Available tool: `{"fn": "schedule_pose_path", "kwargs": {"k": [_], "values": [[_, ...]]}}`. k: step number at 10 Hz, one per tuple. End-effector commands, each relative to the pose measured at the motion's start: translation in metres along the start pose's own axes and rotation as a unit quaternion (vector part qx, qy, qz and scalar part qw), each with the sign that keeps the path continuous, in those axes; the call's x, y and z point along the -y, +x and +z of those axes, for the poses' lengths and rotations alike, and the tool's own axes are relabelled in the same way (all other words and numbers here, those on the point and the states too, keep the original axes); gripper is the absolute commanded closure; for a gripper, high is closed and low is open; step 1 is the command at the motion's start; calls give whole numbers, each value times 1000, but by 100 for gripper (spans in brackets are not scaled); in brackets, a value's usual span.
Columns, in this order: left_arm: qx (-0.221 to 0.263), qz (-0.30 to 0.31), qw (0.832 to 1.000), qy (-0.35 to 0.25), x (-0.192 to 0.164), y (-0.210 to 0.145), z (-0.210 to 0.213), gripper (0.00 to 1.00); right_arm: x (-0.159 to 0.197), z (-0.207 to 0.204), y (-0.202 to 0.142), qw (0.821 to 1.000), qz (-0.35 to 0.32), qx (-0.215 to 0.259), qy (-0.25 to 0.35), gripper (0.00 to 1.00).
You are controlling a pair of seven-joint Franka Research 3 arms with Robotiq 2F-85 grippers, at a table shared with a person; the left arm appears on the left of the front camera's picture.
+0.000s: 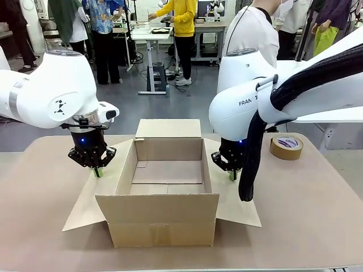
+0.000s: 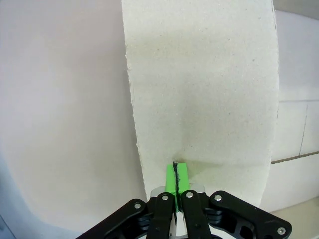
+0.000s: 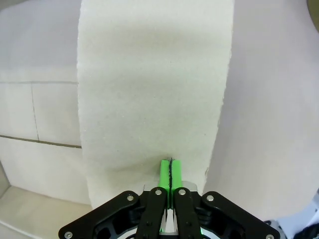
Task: Wrap the clocks to prevent damage.
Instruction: Open the side flaps of the Package Box, then once the human has placed the objects inside and stepped back, release both hands from the side flaps of the Package Box.
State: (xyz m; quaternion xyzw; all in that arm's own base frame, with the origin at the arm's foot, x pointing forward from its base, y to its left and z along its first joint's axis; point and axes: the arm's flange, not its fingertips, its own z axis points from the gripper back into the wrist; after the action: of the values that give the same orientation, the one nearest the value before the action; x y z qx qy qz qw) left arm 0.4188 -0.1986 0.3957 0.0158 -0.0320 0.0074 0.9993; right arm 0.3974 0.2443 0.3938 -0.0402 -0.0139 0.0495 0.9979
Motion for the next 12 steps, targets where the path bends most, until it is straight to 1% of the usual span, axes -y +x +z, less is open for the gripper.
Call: {"fn": "schedule_pose_path", "kwargs": {"k": [1, 12], "values": [[4, -5, 1000, 5, 0, -1, 2, 100, 1, -4, 0, 1000, -15, 0, -2, 99], [4, -5, 1000, 5, 0, -1, 2, 100, 1, -4, 0, 1000, -15, 0, -2, 99]]}}
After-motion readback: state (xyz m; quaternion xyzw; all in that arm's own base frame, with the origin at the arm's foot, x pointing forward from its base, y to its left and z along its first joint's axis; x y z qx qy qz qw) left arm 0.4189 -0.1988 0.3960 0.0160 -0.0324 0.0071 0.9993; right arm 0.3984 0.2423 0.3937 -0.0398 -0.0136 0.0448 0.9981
